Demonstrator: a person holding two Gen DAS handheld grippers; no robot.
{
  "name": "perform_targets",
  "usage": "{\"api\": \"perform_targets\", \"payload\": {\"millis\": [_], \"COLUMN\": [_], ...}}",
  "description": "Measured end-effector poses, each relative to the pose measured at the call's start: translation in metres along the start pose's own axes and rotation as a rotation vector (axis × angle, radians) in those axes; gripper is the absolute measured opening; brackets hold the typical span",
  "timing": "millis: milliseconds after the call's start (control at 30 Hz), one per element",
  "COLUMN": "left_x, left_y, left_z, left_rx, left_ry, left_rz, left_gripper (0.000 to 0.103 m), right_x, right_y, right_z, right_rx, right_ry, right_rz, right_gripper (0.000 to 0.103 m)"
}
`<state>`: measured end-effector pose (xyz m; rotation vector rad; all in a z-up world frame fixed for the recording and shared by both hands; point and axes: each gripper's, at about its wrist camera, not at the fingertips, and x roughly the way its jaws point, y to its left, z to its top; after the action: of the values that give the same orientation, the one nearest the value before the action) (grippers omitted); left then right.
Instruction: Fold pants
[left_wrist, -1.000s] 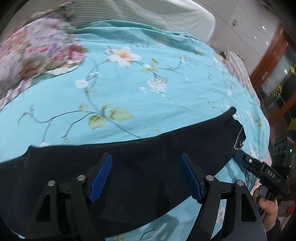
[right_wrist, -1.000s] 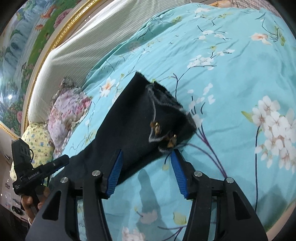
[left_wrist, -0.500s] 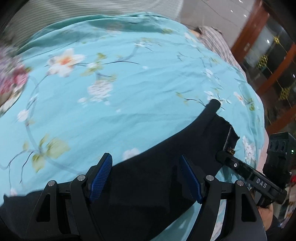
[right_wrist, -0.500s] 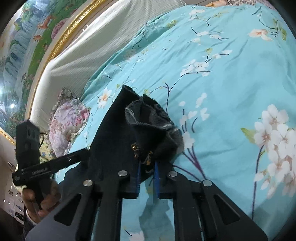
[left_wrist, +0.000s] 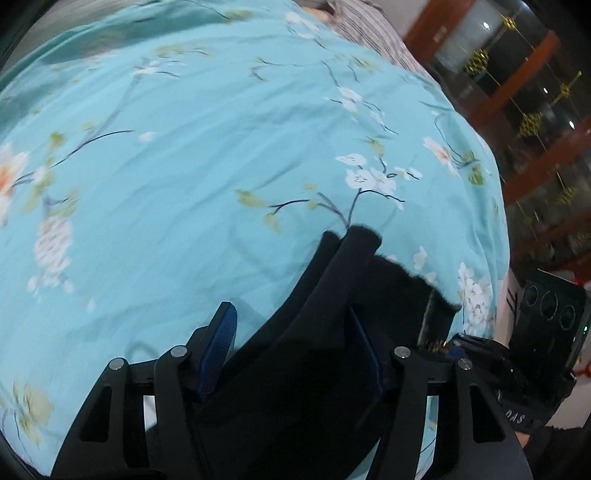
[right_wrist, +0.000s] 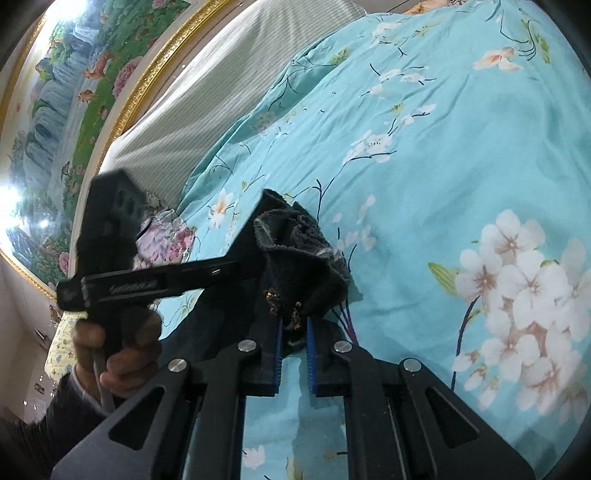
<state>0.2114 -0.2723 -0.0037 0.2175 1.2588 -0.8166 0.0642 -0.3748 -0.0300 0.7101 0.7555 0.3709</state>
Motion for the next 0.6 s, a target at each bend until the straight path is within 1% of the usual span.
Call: {"api": "perform_targets", "payload": {"millis": [67,133,167,200,233,267,300,367,467,600], "left_x": [0.005,0.009,0.01,0.01,0.009,0.008,0.005,-0.001,-0.019,-0.05], "left_y": [-0.004,-0.01,-0.014,-0.018,-0.022,-0.026,-0.026,-0.024,-0.02,-0.018], "left_z": [0.007,0.012,0.012,0.012,0.01,0.009,0.007,0.005,0.0,-0.01], "left_rx": [0.022,0.04,0.059,0.079,0.097,0.113,0.118,0.106,0.081,0.057], "left_ry": [0.013,0.023,0.025,0.025,0.023,0.011,0.002,-0.016,-0.058,-0.139], "left_rz": [-0.028,-0.043,-0.052,-0.065,-0.073,-0.062,-0.058,-0.067,-0.089,-0.11], "left_gripper": [0.062,0.057,0.046,0.031,0.027,0.023,0.016,0.011,0.01,0.01], "right_x": [0.0,0.0,0.001,0.001,0.001,0.001,0.001,0.001,0.0,-0.005], "right_y": [-0.002,-0.001,-0.002,-0.001,-0.001,-0.002,-0.002,-0.002,0.002,0.018], "right_z": [-0.001,-0.001,-0.001,-0.001,0.0,0.0,0.0,0.0,0.001,0.003], "right_rx": [-0.001,-0.005,-0.004,-0.005,-0.005,-0.003,-0.001,-0.006,-0.016,-0.051], "right_ry": [0.005,0.009,0.009,0.009,0.009,0.007,0.006,0.009,0.013,0.001], "right_rz": [0.003,0.007,0.007,0.006,0.008,0.014,0.018,0.018,0.026,0.069], "right_gripper": [0.011,0.011,0.011,0.011,0.011,0.011,0.011,0.011,0.011,0.012]}}
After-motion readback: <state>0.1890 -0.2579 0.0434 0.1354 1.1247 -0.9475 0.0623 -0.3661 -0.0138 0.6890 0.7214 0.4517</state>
